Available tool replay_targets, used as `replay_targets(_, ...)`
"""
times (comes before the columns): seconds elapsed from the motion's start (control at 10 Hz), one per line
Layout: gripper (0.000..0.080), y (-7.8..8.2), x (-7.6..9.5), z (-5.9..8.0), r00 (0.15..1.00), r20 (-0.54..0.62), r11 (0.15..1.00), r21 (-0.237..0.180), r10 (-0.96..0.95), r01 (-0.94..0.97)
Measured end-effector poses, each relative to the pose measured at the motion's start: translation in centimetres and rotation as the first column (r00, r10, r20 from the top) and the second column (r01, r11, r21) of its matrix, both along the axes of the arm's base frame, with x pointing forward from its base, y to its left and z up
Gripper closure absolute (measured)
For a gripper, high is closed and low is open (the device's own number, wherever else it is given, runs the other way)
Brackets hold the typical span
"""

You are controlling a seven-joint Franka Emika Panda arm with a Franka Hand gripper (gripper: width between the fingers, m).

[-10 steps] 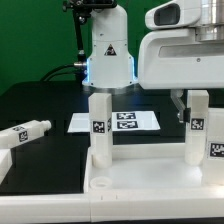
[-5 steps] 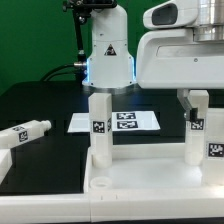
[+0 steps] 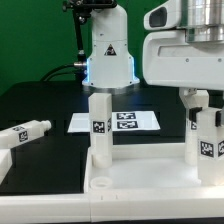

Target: Assemble desk

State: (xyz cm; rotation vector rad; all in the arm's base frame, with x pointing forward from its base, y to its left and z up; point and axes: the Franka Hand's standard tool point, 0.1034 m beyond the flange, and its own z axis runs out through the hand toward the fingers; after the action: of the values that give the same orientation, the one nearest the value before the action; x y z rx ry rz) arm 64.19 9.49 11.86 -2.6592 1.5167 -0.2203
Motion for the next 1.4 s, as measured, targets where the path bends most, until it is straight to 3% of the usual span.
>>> replay_targets(0.1,0.0515,0.4,-0.3,0.0,0.984,-0.014,0.984,0.027,-0.176,0.176)
replay_targets(0.3,0.0515,0.8,-0.7,0.0,0.851,-0.064,0.842,0.127,-0.521,0.525)
replay_targets(0.6,0.0485,0.8,-0.7,0.0,0.769,-0.097,0.756,0.145,-0.631,0.639)
replay_targets(0.7,0.0338,1.0,-0.7,0.1,0.792,-0.089,0.78,0.138,-0.605,0.611)
replay_targets(0.8,0.0338,1.7,-0.6,0.3,0.876,-0.058,0.869,0.107,-0.48,0.483)
replay_targets(0.9,0.0189,2.0,-0.1,0.7,0.924,-0.038,0.918,0.102,-0.382,0.383)
replay_targets(1.1,0.0157,4.1,-0.3,0.5,0.993,-0.023,0.99,0.079,-0.119,0.12)
replay_targets(1.4,0.0151,4.1,-0.5,0.3,0.995,-0.016,0.994,0.045,0.097,-0.096)
